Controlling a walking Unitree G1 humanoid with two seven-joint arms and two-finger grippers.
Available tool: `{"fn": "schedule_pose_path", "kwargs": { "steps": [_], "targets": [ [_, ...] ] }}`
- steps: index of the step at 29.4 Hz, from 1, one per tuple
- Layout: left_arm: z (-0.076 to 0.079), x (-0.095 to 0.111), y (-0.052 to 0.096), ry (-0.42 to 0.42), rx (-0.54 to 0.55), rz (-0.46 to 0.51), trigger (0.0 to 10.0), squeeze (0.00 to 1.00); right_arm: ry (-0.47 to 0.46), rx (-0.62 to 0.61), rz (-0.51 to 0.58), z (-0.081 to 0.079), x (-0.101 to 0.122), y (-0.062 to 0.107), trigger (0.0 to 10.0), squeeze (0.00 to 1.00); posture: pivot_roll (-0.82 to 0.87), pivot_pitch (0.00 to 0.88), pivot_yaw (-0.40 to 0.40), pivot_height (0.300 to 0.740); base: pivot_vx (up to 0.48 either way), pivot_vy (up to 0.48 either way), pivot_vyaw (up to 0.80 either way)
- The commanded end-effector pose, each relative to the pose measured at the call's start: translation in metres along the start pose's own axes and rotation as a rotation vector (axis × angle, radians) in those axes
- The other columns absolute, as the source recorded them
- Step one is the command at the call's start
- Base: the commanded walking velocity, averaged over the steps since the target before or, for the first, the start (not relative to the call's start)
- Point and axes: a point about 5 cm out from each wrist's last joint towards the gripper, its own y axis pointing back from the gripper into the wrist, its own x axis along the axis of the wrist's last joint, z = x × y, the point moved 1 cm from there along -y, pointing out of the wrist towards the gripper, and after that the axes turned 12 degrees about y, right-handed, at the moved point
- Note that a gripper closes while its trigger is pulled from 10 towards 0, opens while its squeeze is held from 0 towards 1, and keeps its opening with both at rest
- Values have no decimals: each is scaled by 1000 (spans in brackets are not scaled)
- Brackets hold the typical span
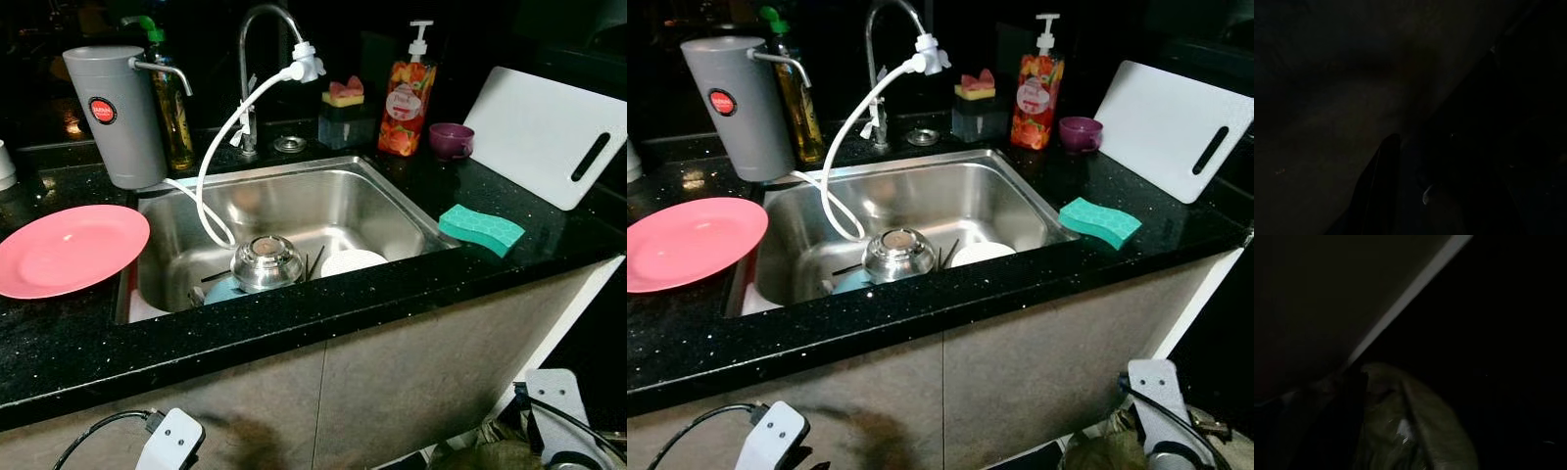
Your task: Kitchen organization
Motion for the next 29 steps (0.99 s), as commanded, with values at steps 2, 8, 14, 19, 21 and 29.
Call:
{"fn": "schedule_pose_path", "kwargs": {
  "steps": [2,8,14,19,21,29],
  "targets": [
    [-1,-10,-2,13,29,-26,10000,0,-2,157,-42,-31,-20,10,10000,0,23,160,-31,740,0,0,0],
    [-1,-15,-4,29,45,-34,10000,0,-34,280,-82,-51,-34,15,10000,0,23,162,-31,740,0,0,0],
    [2,-25,0,67,44,-65,10000,0,-63,458,-125,-79,-51,26,10000,0,28,163,-34,740,0,0,0],
    [4,-31,3,74,44,-81,10000,0,-82,488,-134,-84,-53,26,10000,0,30,165,-35,740,0,0,0],
    [4,-33,3,77,44,-88,10000,0,-81,490,-124,-84,-52,24,10000,0,30,165,-35,740,0,0,0],
    [-1,-44,2,110,76,-121,10000,0,-98,501,-91,-85,-51,19,10000,0,28,167,-37,740,0,0,0]
  ]
}}
